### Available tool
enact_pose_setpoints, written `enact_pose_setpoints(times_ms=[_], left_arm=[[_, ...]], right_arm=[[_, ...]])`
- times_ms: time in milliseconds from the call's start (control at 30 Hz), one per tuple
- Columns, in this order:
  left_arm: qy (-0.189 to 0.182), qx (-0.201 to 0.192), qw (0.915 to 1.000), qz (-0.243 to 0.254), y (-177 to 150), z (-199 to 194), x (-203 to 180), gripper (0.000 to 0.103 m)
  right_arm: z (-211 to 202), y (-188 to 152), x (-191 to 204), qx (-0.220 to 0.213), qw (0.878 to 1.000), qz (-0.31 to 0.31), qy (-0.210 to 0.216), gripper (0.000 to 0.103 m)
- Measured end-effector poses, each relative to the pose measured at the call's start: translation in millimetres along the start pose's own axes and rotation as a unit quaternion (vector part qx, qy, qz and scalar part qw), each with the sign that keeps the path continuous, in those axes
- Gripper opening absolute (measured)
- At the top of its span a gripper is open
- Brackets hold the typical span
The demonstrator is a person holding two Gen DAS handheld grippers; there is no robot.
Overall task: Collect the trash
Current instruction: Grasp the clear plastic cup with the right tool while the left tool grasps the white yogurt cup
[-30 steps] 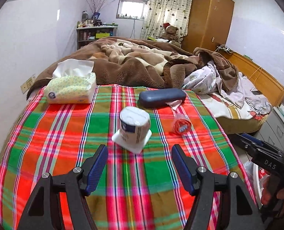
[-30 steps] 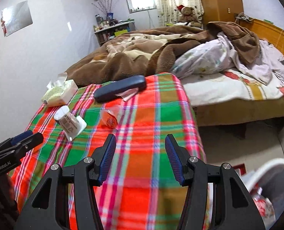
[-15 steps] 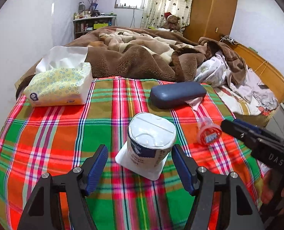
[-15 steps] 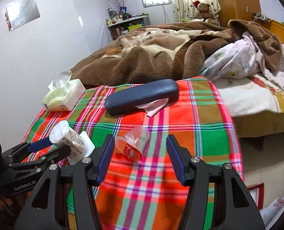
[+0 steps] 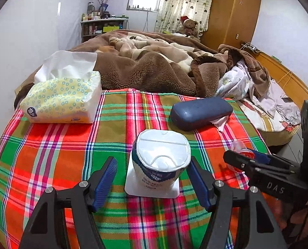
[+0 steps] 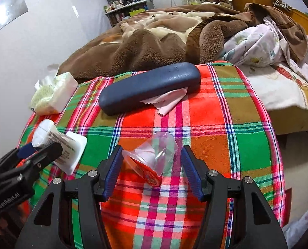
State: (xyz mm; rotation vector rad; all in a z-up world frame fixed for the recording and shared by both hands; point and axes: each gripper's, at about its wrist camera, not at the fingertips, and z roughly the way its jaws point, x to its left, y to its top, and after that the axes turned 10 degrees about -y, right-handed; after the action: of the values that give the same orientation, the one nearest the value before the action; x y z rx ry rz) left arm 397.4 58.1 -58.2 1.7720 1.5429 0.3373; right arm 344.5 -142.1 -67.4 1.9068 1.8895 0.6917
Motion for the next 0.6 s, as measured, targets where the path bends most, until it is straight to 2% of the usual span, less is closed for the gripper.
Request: enact_pose_setpoints(times_ms=[67, 233, 300, 367, 600], left_arm=[[0.006, 0.0, 1.0, 0.008, 1, 3, -2, 0.069], [0.004, 0.002, 1.0, 0.006, 2, 10, -2, 0.069], [0.009, 0.002, 0.9999, 0.004, 2, 10, -2, 0.065], [0.007, 0.002, 1.0, 0.004, 1, 10, -2, 0.055], [0.016, 0.0, 0.9997, 0.016, -4, 1, -11, 0.055]], right_arm=[[-1, -1, 1, -0.003, 1.0, -0.004, -0.003, 0.055], [-3, -2, -1, -0.009, 1.0, -0.003, -0.005, 0.055], [-3, -3, -1, -0.012, 1.0, -0.003, -0.007, 0.055], [-4, -3, -2, -0.015, 1.0, -0.004, -0.008, 0.055], [-12, -9, -4, -0.019, 1.0, 0.0, -0.004, 0.055]])
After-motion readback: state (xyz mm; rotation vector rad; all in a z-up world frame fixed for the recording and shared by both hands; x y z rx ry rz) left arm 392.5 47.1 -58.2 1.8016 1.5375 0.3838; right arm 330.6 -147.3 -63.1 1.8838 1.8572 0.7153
